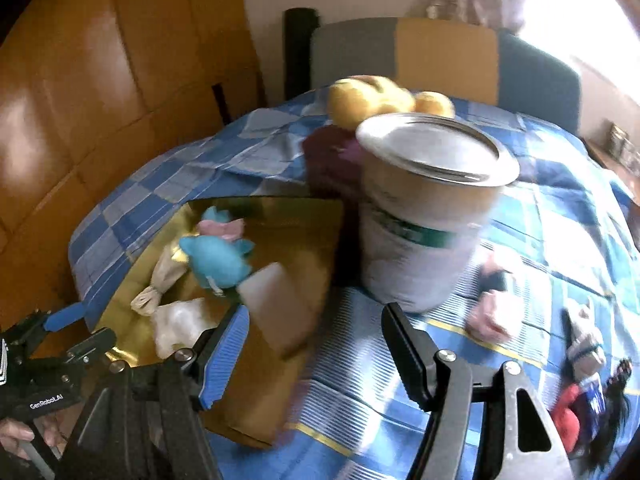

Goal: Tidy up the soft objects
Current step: 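Reach the left gripper to the brown satin scrunchie and close on it, then grasp the black beaded hair piece with the right gripper while the left gripper holds the scrunchie, then carry the scrunchie to the gold tray with the left gripper and release, then carry the black hair piece to the tray with the right gripper and release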

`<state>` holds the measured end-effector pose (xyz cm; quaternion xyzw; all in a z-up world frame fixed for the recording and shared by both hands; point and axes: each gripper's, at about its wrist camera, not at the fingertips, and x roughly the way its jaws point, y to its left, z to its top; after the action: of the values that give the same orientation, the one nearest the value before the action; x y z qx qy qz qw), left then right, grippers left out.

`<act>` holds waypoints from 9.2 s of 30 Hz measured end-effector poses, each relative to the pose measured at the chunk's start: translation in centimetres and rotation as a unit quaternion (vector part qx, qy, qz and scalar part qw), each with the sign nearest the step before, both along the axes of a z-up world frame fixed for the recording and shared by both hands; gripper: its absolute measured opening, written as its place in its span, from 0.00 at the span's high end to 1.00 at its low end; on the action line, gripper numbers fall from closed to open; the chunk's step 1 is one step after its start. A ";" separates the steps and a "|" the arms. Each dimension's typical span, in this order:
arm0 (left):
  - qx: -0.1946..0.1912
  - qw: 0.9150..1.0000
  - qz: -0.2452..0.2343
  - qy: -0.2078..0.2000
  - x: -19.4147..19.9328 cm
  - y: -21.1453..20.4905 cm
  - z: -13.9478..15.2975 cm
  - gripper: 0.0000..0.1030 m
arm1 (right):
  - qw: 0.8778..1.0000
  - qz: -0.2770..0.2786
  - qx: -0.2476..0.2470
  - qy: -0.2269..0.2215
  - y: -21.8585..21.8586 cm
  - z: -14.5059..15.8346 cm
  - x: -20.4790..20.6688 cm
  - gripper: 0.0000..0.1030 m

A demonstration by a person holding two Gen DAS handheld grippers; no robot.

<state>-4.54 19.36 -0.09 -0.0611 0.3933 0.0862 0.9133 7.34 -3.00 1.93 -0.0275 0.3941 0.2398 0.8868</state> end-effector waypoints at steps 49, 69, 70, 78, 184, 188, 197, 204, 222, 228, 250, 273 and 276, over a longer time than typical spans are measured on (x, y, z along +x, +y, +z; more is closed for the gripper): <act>-0.041 0.929 -0.355 0.097 8.7 -28.3 -3.9 0.39 | 0.853 -0.479 0.202 0.053 -35.2 -4.2 -1.8 0.32; -0.036 0.926 -0.361 0.101 10.6 -30.4 -7.8 0.87 | 0.774 -0.550 0.310 0.048 -39.9 -5.7 -4.6 0.32; -0.033 0.927 -0.359 0.099 10.2 -29.6 -7.9 0.87 | 0.770 -0.552 0.314 0.054 -40.0 -6.0 -4.5 0.32; 0.007 0.931 -0.363 0.049 7.3 -27.7 -9.1 0.86 | 0.772 -0.558 0.290 0.090 -39.7 -6.9 -3.8 0.32; -0.114 0.991 0.051 0.048 8.6 3.9 -4.8 0.82 | 0.883 -0.426 -0.115 0.162 -32.1 -11.0 5.6 0.69; -0.100 0.991 0.072 0.055 8.3 5.1 -5.5 0.61 | 0.883 -0.425 -0.116 0.162 -32.1 -11.0 5.6 0.69; -0.075 0.994 0.074 0.037 6.2 5.4 -4.5 0.35 | 0.879 -0.438 -0.095 0.162 -32.9 -10.9 5.9 0.74; -0.048 0.997 0.060 0.012 5.0 5.0 -3.0 0.31 | 0.874 -0.456 -0.083 0.149 -33.9 -8.0 8.7 0.75; -0.063 0.997 0.031 -0.011 3.4 4.5 -1.3 0.21 | 0.964 -0.244 -0.104 0.002 -8.3 8.6 26.2 0.75; -0.063 0.997 0.039 -0.004 3.1 5.1 -1.9 0.20 | 0.988 -0.123 -0.087 -0.041 2.9 11.0 26.8 0.75; -0.052 0.994 0.091 -0.023 1.3 6.6 -1.0 0.08 | 0.967 0.218 -0.100 0.086 14.4 -5.8 0.5 0.75; -0.029 0.997 0.058 -0.031 0.6 3.8 0.0 0.08 | 0.985 0.147 -0.047 0.070 10.1 -5.2 -1.2 0.61; -0.017 0.998 0.054 -0.031 0.6 3.3 0.1 0.08 | 0.988 0.136 -0.034 0.061 9.0 -4.1 -1.0 0.61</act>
<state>-3.97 22.70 -0.02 -0.1006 0.3620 0.1265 0.9181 6.31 5.99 -2.16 -0.0959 0.4479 0.3458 0.8189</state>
